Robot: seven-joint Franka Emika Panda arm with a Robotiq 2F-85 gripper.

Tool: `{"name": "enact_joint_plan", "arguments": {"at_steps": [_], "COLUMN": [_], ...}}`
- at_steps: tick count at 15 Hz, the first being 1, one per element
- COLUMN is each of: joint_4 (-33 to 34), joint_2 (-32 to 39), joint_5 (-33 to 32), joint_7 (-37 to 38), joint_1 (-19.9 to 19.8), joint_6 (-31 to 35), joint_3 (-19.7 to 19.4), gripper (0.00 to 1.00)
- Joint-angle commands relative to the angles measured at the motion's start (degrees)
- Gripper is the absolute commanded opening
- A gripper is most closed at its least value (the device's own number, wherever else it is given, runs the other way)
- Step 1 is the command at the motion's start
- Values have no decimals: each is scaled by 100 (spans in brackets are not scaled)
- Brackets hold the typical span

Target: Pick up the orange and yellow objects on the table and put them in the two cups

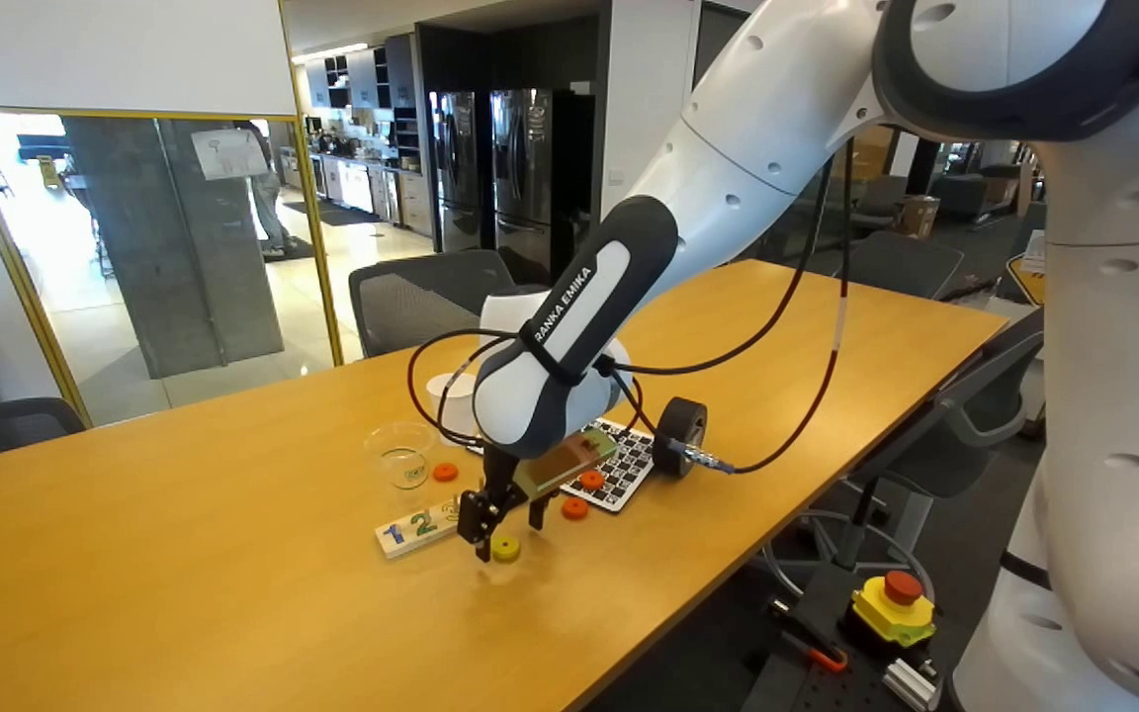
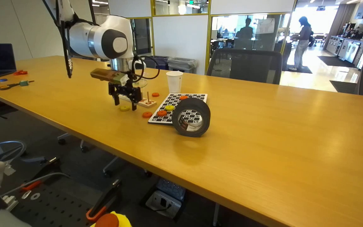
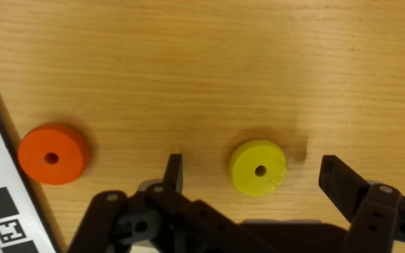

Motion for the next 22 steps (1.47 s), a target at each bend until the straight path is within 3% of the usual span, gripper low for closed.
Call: {"name": "enact_joint_plan", "arguments": {"at_steps": [1, 2, 9, 12, 16, 19, 22], "joint_4": [107, 104, 150, 203, 463, 950, 1452], "joint_2": [70, 72, 78, -33, -556, -876, -895], "joint_5": [-36, -54, -164, -437, -1545, -1862, -1748], "joint_7": [126, 164, 325, 622, 1570, 1555, 1314], "joint_1": [104, 123, 190, 328, 740, 739, 619], "joint_6": [148, 185, 80, -237, -996, -1626, -1692], "joint_3": [-36, -50, -106, -227, -523, -332, -181], "gripper": [75, 73, 20, 18, 18, 18, 18]}}
